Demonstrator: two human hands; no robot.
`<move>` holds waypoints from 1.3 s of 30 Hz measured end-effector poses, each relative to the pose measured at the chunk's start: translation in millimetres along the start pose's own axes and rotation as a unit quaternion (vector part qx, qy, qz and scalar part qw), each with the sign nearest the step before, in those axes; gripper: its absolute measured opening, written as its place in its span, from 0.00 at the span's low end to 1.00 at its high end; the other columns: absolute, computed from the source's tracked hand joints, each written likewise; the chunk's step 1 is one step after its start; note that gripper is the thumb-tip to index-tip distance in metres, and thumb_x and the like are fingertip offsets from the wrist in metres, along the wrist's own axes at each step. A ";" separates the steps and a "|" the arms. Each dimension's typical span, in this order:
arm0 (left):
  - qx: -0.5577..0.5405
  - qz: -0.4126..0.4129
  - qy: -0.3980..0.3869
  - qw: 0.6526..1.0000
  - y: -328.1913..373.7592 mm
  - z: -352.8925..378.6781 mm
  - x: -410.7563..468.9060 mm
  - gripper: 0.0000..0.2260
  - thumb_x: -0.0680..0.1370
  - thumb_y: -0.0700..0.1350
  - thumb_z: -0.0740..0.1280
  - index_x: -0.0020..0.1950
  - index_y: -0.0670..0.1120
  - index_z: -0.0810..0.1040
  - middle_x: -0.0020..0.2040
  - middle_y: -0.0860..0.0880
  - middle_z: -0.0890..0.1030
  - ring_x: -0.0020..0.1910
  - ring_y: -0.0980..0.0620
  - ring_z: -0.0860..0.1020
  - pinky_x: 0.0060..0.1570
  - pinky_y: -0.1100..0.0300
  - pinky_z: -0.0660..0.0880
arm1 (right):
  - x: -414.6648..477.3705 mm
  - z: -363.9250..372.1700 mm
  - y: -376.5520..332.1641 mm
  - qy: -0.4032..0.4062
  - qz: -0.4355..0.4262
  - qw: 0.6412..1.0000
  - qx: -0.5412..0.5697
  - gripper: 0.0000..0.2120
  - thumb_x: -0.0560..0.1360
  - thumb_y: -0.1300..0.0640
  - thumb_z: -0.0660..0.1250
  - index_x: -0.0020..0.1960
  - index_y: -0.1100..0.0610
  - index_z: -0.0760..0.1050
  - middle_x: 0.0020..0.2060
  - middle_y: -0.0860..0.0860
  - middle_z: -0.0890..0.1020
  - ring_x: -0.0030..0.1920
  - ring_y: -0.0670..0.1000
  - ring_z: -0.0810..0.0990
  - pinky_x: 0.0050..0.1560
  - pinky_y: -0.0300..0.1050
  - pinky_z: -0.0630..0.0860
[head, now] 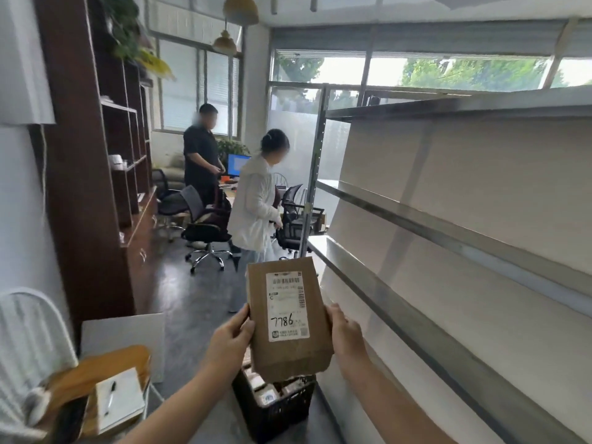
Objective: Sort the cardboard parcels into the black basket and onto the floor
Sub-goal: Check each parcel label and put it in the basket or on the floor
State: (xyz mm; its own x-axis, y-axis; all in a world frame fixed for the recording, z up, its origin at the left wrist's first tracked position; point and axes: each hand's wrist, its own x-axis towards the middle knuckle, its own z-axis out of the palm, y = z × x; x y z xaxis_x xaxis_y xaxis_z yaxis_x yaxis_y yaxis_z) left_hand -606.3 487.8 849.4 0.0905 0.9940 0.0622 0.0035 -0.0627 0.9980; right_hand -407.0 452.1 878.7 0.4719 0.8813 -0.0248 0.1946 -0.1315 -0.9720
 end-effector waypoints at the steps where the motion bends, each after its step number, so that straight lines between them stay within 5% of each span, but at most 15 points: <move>1: 0.004 -0.001 0.005 1.000 0.2 -3.2 3.9 0.20 0.81 0.40 0.63 0.73 0.50 0.70 0.61 0.55 0.79 0.61 0.53 0.78 0.66 0.49 0.73 | 4.9 5.2 -0.5 -0.009 -0.007 1.000 0.001 0.24 0.84 0.45 0.50 0.45 0.52 0.82 0.39 0.49 0.85 0.42 0.48 0.83 0.37 0.40 0.76; 9: 0.008 -0.013 0.057 0.998 -9.3 14.6 28.3 0.20 0.82 0.41 0.61 0.75 0.48 0.67 0.67 0.51 0.76 0.66 0.50 0.75 0.67 0.53 0.72 | 64.3 13.4 14.7 -0.066 0.004 0.998 0.010 0.23 0.84 0.48 0.51 0.45 0.54 0.82 0.40 0.50 0.85 0.42 0.48 0.83 0.36 0.38 0.73; 12: 0.019 0.005 0.089 0.996 -5.7 34.2 40.3 0.19 0.83 0.42 0.60 0.74 0.52 0.67 0.62 0.56 0.77 0.58 0.57 0.77 0.52 0.69 0.76 | 93.1 10.2 14.1 -0.115 0.007 0.993 0.015 0.25 0.84 0.46 0.50 0.48 0.55 0.83 0.42 0.51 0.86 0.46 0.51 0.84 0.41 0.41 0.76; 14: 0.033 0.018 0.113 0.993 -1.9 44.0 54.0 0.18 0.83 0.42 0.60 0.73 0.52 0.68 0.55 0.60 0.78 0.52 0.61 0.77 0.48 0.70 0.75 | 116.9 7.2 12.3 -0.148 0.014 0.989 0.014 0.27 0.84 0.44 0.49 0.50 0.56 0.83 0.43 0.52 0.86 0.47 0.51 0.84 0.46 0.44 0.78; 19: 0.044 0.011 0.132 0.990 3.4 69.6 89.5 0.18 0.82 0.43 0.61 0.72 0.52 0.71 0.63 0.55 0.77 0.65 0.52 0.75 0.66 0.54 0.73 | 165.4 -7.4 10.5 -0.169 -0.002 0.985 0.017 0.25 0.84 0.44 0.50 0.48 0.55 0.83 0.43 0.52 0.86 0.47 0.51 0.84 0.49 0.46 0.79; 23: 0.048 0.005 0.124 0.991 -6.0 90.4 108.3 0.19 0.82 0.44 0.62 0.73 0.52 0.70 0.70 0.52 0.74 0.69 0.51 0.73 0.69 0.48 0.71 | 197.5 -21.9 20.9 -0.186 -0.003 0.982 0.023 0.26 0.84 0.44 0.50 0.47 0.55 0.83 0.42 0.50 0.86 0.45 0.49 0.84 0.43 0.42 0.77; 27: 0.055 0.000 0.119 0.991 -16.5 104.0 124.5 0.20 0.82 0.45 0.63 0.75 0.52 0.68 0.71 0.52 0.73 0.69 0.52 0.72 0.68 0.48 0.71 | 225.0 -28.1 24.3 -0.220 0.006 0.974 0.043 0.27 0.84 0.41 0.46 0.43 0.48 0.81 0.45 0.50 0.86 0.49 0.50 0.83 0.52 0.44 0.75; 31: 0.060 0.007 0.124 0.990 -20.4 108.5 139.1 0.20 0.82 0.44 0.62 0.75 0.51 0.68 0.72 0.52 0.73 0.70 0.51 0.72 0.69 0.48 0.71 | 240.3 -23.6 28.2 -0.228 0.008 0.972 0.051 0.29 0.82 0.37 0.46 0.50 0.49 0.83 0.48 0.51 0.86 0.53 0.52 0.83 0.63 0.52 0.75; 35: 0.044 0.013 0.137 0.990 -31.4 108.8 156.1 0.20 0.83 0.42 0.61 0.76 0.49 0.67 0.72 0.51 0.72 0.70 0.52 0.72 0.69 0.50 0.71 | 257.0 -8.7 31.7 -0.216 0.011 0.975 0.052 0.27 0.84 0.41 0.47 0.41 0.50 0.80 0.44 0.51 0.85 0.50 0.52 0.83 0.53 0.46 0.77; 39: 0.035 0.039 0.128 0.990 -37.6 98.4 187.4 0.20 0.83 0.43 0.60 0.75 0.56 0.67 0.70 0.57 0.73 0.68 0.56 0.73 0.65 0.56 0.74 | 276.7 12.2 24.5 -0.225 0.008 0.973 0.057 0.29 0.84 0.43 0.46 0.46 0.54 0.82 0.43 0.53 0.86 0.46 0.50 0.84 0.38 0.36 0.74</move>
State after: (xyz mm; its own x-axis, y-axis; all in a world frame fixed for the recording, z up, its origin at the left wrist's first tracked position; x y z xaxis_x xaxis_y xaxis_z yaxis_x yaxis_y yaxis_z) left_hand -491.5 667.6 822.7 -0.1617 0.9755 0.1491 0.0759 -0.1384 0.9875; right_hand -282.1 698.3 845.2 0.0457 0.9923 -0.1152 0.0819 -0.1186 -0.9896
